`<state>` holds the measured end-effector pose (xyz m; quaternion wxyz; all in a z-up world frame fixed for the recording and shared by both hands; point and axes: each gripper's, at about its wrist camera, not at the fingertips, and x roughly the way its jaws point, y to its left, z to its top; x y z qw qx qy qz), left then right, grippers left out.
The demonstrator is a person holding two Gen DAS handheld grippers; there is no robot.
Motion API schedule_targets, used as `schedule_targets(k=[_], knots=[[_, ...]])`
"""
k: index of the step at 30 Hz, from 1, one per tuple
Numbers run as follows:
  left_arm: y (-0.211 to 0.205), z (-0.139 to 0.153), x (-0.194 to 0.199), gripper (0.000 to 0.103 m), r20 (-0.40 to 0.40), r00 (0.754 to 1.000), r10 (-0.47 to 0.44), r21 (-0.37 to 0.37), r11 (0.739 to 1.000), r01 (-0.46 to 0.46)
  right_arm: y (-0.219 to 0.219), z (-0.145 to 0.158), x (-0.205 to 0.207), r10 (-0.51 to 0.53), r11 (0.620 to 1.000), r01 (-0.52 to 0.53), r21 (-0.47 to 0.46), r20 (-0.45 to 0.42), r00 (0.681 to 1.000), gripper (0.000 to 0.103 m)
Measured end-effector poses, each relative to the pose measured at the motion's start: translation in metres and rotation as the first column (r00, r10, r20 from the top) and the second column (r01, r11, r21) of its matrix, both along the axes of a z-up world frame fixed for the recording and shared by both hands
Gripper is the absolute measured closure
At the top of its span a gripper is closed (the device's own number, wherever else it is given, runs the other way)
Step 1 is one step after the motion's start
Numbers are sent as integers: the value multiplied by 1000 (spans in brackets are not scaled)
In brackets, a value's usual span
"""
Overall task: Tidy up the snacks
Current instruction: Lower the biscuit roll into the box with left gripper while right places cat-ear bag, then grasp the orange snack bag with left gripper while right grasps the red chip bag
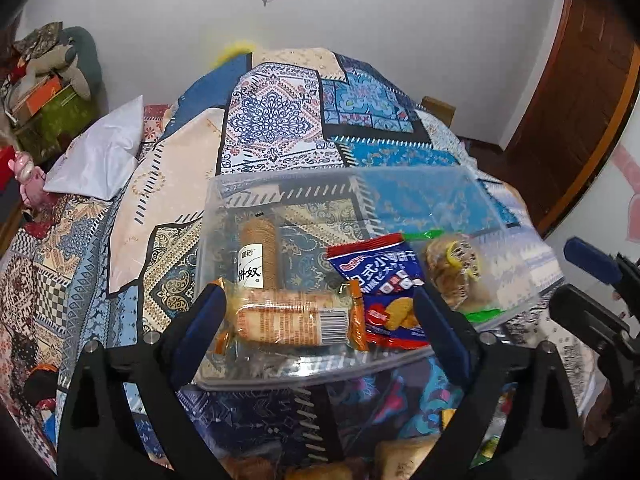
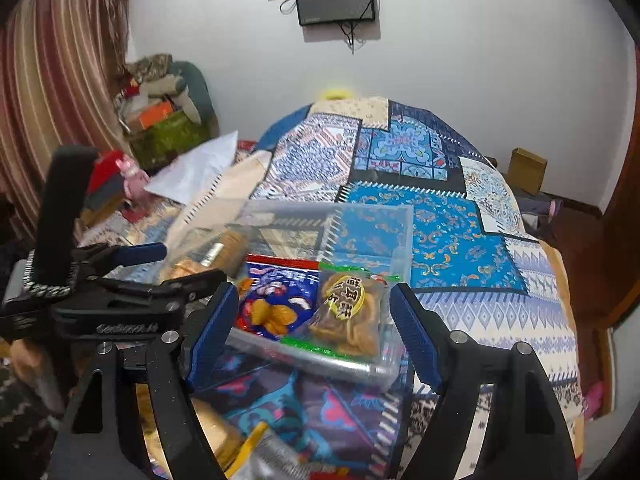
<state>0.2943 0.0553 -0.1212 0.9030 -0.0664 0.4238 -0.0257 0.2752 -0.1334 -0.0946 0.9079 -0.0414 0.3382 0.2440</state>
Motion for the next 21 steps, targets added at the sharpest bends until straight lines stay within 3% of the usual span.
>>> schedule_targets(k=[9,16,21], knots=[[12,25,-59,7,68,997,30,26,999,-32,-28,14,-37,-29,1000,29,7,27,999,24],[14,17,-115,8,87,996,14,121,992,-24,-49,-3,-63,-52,999,52,6,-35,998,23],[26,2,-141,12,54,998,29,110,993,-35,-61,-24,-79,-65,997,63,-33,-70,995,23]])
